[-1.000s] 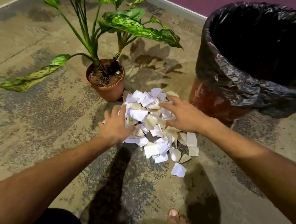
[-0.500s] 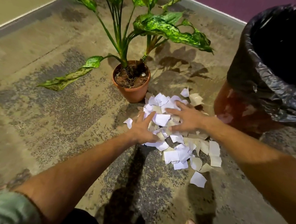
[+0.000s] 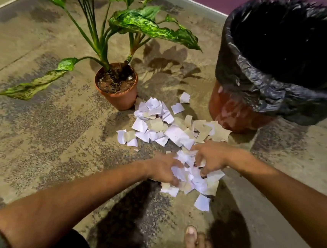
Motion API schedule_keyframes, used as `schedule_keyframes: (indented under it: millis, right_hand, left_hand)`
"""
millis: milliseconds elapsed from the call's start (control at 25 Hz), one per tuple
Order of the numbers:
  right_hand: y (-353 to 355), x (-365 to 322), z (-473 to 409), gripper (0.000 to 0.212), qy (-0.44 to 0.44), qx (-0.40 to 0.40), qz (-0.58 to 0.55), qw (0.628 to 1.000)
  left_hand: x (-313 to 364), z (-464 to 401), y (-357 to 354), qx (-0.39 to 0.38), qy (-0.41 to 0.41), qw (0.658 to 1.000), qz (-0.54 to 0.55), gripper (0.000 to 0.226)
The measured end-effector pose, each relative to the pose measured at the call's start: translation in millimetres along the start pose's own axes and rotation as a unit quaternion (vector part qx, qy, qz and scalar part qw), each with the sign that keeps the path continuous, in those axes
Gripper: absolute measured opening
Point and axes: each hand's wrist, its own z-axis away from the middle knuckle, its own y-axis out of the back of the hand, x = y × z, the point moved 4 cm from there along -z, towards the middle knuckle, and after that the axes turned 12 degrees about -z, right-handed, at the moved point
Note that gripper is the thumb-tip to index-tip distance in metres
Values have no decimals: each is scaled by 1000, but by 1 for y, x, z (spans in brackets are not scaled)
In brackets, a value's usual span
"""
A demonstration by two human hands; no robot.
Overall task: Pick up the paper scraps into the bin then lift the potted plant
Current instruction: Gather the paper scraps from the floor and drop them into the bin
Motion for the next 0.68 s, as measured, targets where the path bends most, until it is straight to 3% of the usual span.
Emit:
schedule_keyframes:
  millis: [120, 240, 360, 520, 680]
  right_hand:
    - [9, 25, 28, 11, -34, 41, -118, 992]
    - [31, 53, 60, 13, -72, 134, -164, 975]
    - [29, 76, 78, 41, -152, 195, -169, 954]
    - [-10, 75, 79, 94, -187, 158, -202, 948]
    - [-28, 46, 64, 93, -124, 199, -182, 955]
  left_hand:
    - [14, -5, 19, 82, -31, 995, 43, 54]
    - [-2, -4, 38, 190, 10, 979, 75, 53]
    - [-18, -7, 30, 185, 60, 980, 41, 70]
    - [-19, -13, 10, 119, 83, 989, 38, 101]
    - [-4, -16, 5, 128, 67, 986, 84, 105]
